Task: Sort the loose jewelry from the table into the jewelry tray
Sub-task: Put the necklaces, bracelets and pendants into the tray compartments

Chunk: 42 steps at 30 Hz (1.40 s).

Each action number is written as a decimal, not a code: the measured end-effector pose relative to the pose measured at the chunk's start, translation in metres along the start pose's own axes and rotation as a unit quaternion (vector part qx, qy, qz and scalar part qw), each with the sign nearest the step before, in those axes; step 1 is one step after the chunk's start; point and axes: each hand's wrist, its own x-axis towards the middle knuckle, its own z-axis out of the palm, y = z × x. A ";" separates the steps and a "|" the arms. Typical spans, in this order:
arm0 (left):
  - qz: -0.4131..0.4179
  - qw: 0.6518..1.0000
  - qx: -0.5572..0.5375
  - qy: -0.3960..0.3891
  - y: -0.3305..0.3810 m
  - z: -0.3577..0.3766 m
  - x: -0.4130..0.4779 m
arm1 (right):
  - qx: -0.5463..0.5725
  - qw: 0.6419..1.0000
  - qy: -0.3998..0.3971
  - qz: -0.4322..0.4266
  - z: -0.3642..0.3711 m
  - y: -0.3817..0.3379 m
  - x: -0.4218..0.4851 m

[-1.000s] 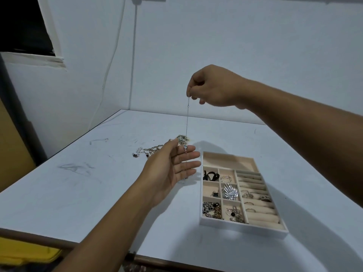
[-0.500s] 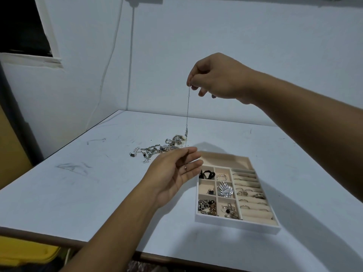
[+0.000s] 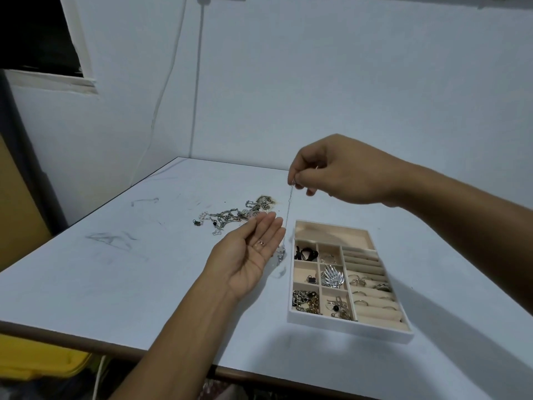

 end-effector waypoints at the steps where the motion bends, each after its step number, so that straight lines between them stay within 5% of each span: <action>1: -0.001 1.000 -0.002 -0.002 -0.001 0.001 0.000 | -0.003 1.000 -0.007 0.002 0.001 0.002 -0.002; 29: -0.046 0.998 0.040 -0.031 -0.015 0.020 0.003 | -0.013 0.999 0.043 0.020 -0.011 0.006 0.015; 42: -0.123 0.972 0.195 -0.048 -0.022 0.031 -0.003 | -0.049 0.999 0.009 0.021 0.007 0.043 -0.023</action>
